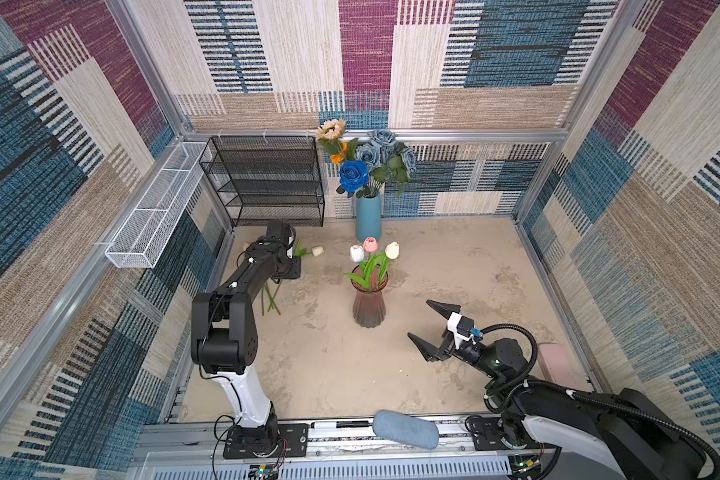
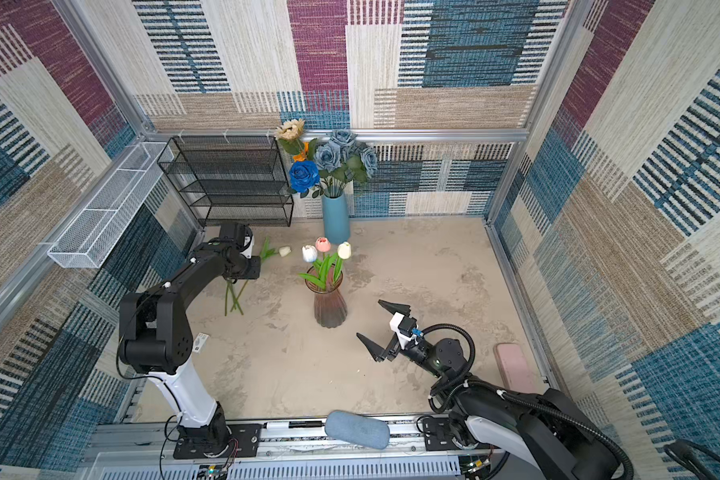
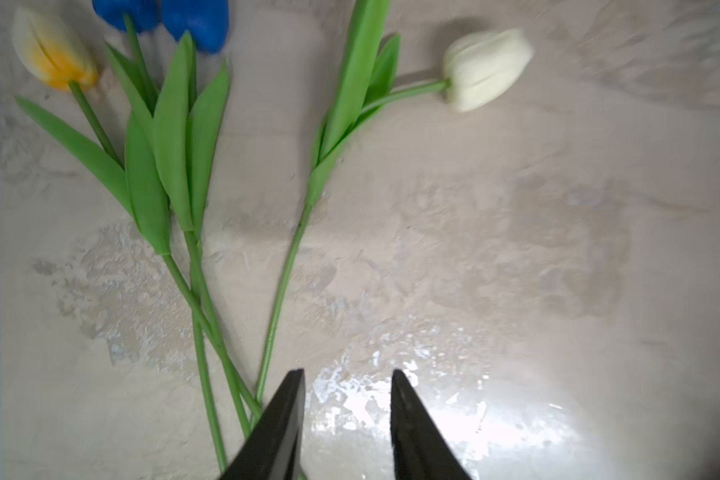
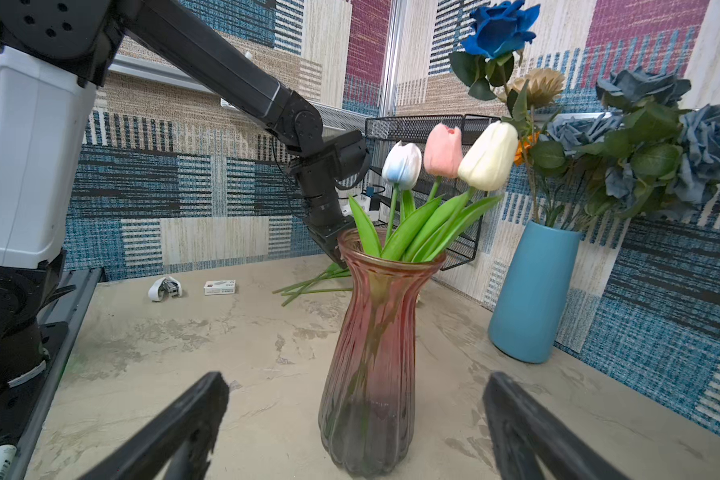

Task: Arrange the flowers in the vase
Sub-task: 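Open the left gripper and move it back to the loose tulips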

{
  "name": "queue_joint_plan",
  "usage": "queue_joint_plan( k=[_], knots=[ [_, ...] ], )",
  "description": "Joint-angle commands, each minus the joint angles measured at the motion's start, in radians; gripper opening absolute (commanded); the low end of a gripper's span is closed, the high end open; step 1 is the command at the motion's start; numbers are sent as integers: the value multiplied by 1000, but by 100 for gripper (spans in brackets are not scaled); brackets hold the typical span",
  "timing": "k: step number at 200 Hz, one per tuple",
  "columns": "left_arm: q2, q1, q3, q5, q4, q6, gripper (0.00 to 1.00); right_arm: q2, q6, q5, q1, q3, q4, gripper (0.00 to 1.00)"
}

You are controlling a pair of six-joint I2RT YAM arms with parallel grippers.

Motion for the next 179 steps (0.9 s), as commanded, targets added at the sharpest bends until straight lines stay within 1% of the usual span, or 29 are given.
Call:
queue_joint_plan(
  k=[1, 21, 53, 96, 118, 128, 147, 165, 179],
  knots=[
    [67, 16, 58, -29, -103, 23, 43, -2, 4, -15, 1, 8, 9, 100],
    [145, 41, 147, 6, -158, 29, 45, 1, 4, -8, 0, 2, 25, 100],
    [237, 54, 248, -5, -213, 55, 46, 4, -3, -7, 1, 10, 10, 100],
    [309, 74, 314, 48, -250, 85, 46, -12, -2, -5, 1, 5, 3, 100],
    [346, 73, 342, -1, -277, 88, 46, -30, 2, -5, 1, -5, 12, 100],
    [357, 74, 346, -4, -287, 95, 46, -28, 1, 1, 1, -6, 14, 100],
    [370, 74, 345, 9, -291, 100, 43, -25, 0, -2, 1, -1, 3, 100],
    [378, 73, 344, 27, -291, 103, 32, -30, 5, -7, 2, -4, 13, 100],
    [376, 73, 331, 40, -291, 105, 27, -22, 5, -4, 2, -3, 15, 100]
  ],
)
